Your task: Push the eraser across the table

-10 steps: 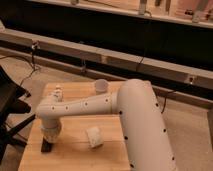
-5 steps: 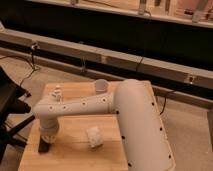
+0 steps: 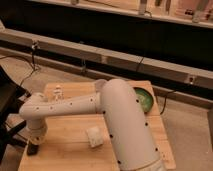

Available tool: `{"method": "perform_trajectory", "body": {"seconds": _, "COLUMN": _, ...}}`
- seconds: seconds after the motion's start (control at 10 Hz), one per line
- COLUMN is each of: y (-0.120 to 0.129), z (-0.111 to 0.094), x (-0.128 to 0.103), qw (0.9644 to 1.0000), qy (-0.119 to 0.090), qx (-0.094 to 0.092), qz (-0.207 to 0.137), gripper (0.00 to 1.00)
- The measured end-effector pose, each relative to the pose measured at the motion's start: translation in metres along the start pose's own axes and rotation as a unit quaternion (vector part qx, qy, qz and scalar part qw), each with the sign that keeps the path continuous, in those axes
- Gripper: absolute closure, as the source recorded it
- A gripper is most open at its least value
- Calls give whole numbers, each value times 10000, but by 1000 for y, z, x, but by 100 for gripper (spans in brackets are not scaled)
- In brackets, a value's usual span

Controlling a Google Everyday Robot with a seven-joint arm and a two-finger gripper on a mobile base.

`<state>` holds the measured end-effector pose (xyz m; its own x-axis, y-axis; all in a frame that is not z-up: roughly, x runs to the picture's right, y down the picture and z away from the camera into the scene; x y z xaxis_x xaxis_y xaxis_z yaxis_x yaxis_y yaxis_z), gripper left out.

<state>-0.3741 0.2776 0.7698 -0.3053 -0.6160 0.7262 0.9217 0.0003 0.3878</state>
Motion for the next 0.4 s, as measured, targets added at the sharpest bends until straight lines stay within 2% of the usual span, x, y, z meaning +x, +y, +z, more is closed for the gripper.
{"method": "perform_trajectory", "body": {"seconds": 0.2, "y": -25, "z": 4, "x": -4, "qw": 9991, "qy": -96, "qx": 25, "qz": -415, "gripper": 100}}
{"method": "perform_trajectory", "body": {"seconds": 0.4, "y": -31, "z": -5, "x": -7, "qw": 9986, "qy": -22, "qx": -104, "qz": -524, "gripper": 100}}
